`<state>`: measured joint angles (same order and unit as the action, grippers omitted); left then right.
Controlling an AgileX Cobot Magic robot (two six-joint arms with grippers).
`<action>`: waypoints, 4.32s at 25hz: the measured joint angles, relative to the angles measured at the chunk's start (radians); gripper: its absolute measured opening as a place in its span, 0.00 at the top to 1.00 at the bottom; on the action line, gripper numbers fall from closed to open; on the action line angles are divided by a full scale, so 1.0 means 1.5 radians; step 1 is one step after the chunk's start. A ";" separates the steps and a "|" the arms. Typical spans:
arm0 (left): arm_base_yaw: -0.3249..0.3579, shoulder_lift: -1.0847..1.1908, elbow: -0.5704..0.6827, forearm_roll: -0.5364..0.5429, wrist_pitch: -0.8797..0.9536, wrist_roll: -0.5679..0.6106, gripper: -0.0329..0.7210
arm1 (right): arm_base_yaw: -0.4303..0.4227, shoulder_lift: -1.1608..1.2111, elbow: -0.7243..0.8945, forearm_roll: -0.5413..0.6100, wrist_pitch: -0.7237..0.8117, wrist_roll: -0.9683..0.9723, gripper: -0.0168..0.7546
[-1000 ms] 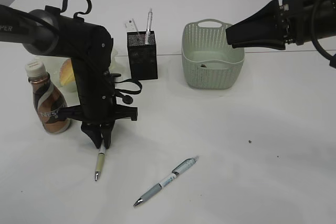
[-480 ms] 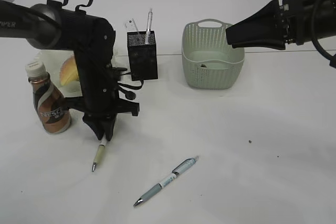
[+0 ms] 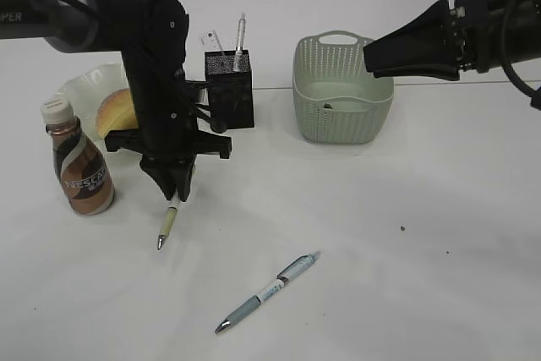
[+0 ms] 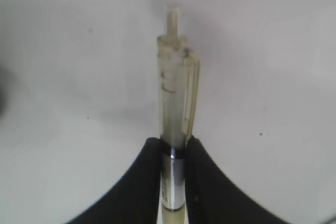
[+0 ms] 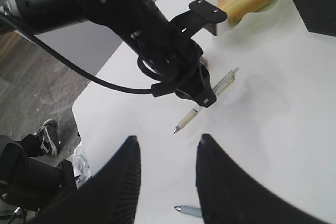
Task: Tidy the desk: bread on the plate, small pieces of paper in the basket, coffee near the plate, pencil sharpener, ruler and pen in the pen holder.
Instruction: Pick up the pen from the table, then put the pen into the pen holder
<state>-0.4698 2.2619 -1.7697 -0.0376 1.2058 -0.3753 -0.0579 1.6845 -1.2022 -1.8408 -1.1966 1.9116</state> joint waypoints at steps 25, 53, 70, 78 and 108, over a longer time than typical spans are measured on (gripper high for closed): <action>-0.088 -0.187 0.026 0.199 -0.229 -0.050 0.84 | 0.000 0.000 0.000 0.000 0.000 0.000 0.64; 0.039 -0.050 0.039 0.264 -0.873 -0.068 0.84 | 0.000 0.000 0.000 0.000 0.000 0.001 0.64; 0.063 0.000 0.039 0.265 -0.935 -0.068 0.83 | 0.000 0.000 0.000 0.000 0.000 0.001 0.64; 0.063 0.001 0.039 0.265 -0.921 -0.068 0.81 | 0.000 0.000 0.000 0.000 0.000 0.001 0.64; 0.034 -0.122 0.039 0.288 -0.669 -0.067 0.61 | 0.000 0.000 0.000 0.000 0.000 0.001 0.64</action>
<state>-0.4188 2.0785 -1.7105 0.3940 0.2017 -0.4754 -0.0579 1.6845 -1.2022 -1.8408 -1.1966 1.9131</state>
